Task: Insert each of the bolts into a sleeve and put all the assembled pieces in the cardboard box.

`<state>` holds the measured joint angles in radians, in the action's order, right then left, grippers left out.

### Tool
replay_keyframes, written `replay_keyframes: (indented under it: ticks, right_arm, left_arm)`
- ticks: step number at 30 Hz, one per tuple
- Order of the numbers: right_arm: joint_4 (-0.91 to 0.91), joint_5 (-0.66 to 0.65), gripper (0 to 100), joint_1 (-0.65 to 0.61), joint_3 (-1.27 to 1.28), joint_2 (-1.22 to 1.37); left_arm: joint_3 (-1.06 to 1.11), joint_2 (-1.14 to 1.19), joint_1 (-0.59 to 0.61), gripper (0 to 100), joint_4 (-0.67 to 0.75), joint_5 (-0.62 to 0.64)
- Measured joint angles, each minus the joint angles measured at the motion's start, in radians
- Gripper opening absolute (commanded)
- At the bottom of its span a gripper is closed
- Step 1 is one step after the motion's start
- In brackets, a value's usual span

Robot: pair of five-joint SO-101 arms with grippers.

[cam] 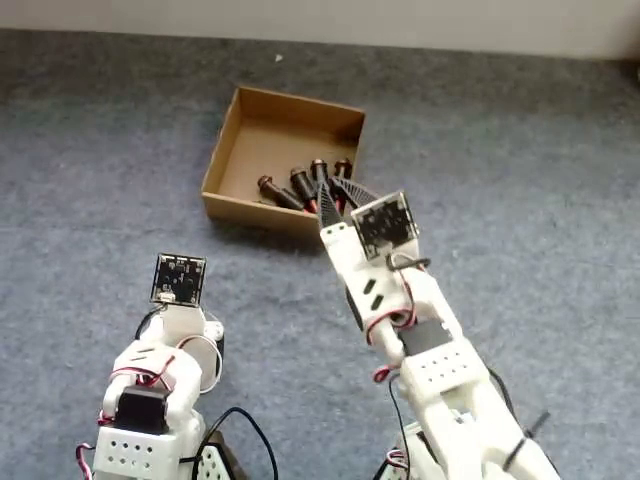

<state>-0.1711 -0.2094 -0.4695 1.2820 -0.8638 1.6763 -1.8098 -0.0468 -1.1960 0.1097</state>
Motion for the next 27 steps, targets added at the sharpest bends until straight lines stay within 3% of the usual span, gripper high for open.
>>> replay_keyframes:
  ticks: [9, 20, 27]
  right_arm:
    - [0.232, 0.0, 0.6, 0.005, 0.207, -0.419]
    - [0.612, -0.002, 0.6, 0.118, 0.387, -0.937]
    - [0.85, 0.0, 0.5, 0.181, 0.388, -0.944]
  left_arm:
    - [0.0, 0.0, 0.0, 1, 0.0, 0.0]
    - [0.0, 0.0, 0.0, 1, 0.0, 0.0]
    - [0.0, 0.0, 0.0, 1, 0.0, 0.0]
